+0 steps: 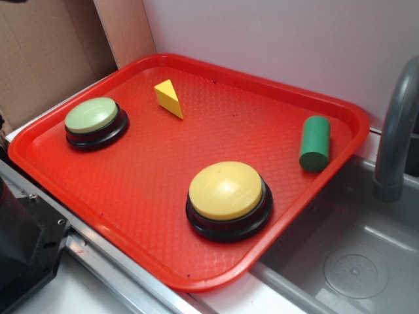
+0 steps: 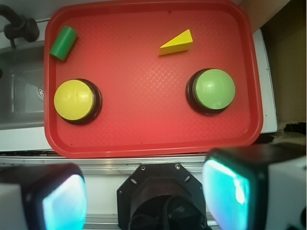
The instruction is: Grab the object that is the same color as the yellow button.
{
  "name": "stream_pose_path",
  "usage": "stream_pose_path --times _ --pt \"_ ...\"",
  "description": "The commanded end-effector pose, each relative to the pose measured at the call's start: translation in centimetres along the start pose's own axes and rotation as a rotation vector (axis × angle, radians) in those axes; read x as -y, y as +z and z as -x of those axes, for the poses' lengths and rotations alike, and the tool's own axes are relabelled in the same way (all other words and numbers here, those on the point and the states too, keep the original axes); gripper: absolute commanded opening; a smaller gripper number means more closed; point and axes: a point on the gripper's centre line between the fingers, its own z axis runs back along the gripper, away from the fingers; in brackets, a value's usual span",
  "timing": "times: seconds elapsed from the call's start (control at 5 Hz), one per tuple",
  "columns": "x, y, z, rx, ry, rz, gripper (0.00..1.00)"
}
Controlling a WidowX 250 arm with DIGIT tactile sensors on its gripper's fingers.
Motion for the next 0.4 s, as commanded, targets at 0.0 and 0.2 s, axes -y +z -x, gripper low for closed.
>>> stream_pose_path --times 0.0,0.2 --pt "0.0 0.0 0.0 0.000 0.000 0.000 1.00" --pt "-0.6 -1.9 -2.3 0.007 0.255 0.024 1.00"
